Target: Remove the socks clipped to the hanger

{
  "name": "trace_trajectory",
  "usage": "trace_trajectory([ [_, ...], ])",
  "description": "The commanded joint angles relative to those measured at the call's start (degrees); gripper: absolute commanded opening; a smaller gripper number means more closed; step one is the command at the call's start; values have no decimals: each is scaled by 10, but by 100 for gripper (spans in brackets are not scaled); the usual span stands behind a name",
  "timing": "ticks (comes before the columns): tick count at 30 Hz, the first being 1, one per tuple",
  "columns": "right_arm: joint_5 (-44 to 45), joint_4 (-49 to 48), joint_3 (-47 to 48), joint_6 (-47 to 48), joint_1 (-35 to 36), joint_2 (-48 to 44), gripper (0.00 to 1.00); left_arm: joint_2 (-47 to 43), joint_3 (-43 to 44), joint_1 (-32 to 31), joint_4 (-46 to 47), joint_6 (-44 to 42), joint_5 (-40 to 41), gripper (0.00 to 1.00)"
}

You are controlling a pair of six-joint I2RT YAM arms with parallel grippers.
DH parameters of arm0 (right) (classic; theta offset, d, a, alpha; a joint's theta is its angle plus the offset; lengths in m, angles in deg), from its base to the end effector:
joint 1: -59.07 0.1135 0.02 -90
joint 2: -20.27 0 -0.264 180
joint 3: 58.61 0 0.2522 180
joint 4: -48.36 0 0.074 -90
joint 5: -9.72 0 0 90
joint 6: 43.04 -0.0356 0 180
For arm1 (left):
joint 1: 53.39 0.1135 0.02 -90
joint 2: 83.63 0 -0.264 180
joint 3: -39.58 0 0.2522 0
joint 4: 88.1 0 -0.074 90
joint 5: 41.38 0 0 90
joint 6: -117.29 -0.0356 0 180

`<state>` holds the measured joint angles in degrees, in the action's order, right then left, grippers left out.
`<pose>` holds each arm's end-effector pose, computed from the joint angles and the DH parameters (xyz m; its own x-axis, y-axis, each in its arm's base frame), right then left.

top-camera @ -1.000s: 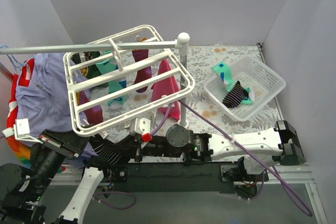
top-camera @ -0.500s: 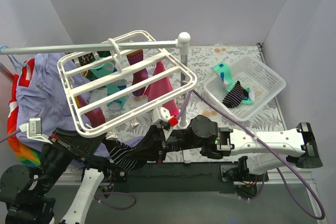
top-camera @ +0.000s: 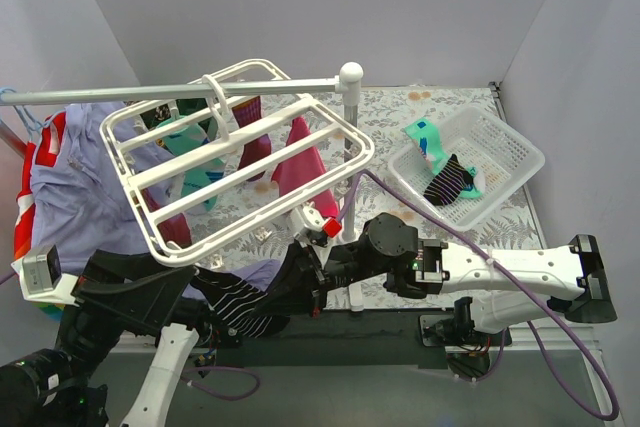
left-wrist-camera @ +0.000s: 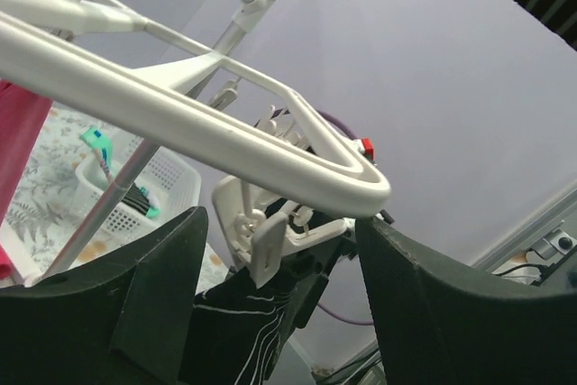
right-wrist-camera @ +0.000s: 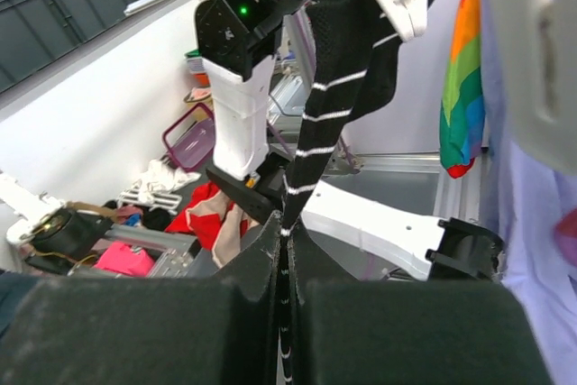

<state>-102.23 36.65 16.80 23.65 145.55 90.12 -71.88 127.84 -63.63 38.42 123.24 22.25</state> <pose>0.0040 0.2826 0.4175 -0.3583 0.1537 -0.9209 -0.8775 -0.3921 0.2760 -0.0837 -0.0010 0.4539 -0.5984 -0.7974 -0.0774 0.3247 -0.1530 -0.9334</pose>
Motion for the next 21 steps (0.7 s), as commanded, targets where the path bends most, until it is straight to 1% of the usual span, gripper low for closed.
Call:
trace_trajectory([
  [1,-50,10,23,-19,-4,-3,1,-3,-16,0,47,4,-8,64],
  [8,-54,11,19,-19,-7,-8,1,3,-27,0,54,1,-4,59],
  [13,-68,12,16,-19,-7,-7,1,2,-30,0,53,-5,11,52],
  [15,-73,11,17,-19,-7,-6,1,1,-34,0,52,-6,15,52],
  [16,-77,12,17,-19,-7,-6,1,-1,-37,0,52,-5,15,57],
  [17,-78,12,17,-19,-7,-6,1,-2,-40,0,53,-3,17,59],
  [21,-82,11,18,-17,-7,-7,1,-17,-60,1,77,11,23,60],
])
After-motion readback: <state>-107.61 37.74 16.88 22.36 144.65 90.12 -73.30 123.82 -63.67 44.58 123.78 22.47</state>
